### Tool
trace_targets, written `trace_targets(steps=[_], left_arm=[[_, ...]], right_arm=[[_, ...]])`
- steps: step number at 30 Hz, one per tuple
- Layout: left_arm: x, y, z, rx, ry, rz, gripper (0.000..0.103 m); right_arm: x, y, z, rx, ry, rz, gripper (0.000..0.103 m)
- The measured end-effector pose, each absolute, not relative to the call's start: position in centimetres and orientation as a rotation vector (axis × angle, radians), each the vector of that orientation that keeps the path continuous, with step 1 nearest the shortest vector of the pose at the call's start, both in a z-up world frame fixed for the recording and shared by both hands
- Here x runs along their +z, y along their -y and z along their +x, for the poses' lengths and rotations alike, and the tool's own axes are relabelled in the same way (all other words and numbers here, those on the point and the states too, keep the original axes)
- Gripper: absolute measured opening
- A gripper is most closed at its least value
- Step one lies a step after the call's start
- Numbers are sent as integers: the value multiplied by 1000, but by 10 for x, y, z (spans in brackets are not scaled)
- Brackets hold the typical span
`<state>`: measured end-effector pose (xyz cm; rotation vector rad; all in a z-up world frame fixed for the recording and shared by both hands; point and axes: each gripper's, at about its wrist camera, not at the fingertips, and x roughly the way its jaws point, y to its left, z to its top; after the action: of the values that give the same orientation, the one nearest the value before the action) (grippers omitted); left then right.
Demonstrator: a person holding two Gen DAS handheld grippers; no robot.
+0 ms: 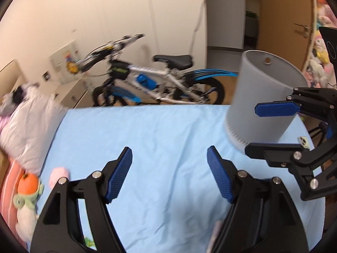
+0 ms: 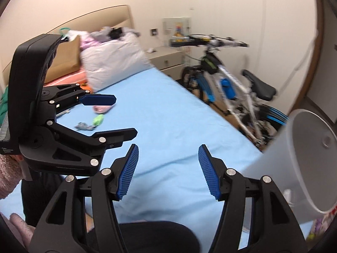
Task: Collect trash
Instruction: 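Move both open tools back over the bed toward the green toy comb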
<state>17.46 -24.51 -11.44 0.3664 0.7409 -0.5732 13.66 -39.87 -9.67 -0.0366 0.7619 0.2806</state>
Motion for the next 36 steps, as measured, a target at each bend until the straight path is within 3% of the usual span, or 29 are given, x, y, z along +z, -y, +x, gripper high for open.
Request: trace_targets(steps=[9, 18, 26, 36], left_arm=[[-136, 79, 178, -322, -798, 280, 73], [-177, -48, 173, -163, -850, 237, 74], [-241, -122, 169, -129, -942, 208, 74], [-303, -161, 188, -129, -1052, 188, 74]], right_arm=[[-106, 242, 162, 522, -749, -87, 57], [-153, 105, 177, 679, -809, -134, 57], [-212, 33, 188, 731, -890, -242, 57], [-282, -13, 218, 742, -995, -306, 53]])
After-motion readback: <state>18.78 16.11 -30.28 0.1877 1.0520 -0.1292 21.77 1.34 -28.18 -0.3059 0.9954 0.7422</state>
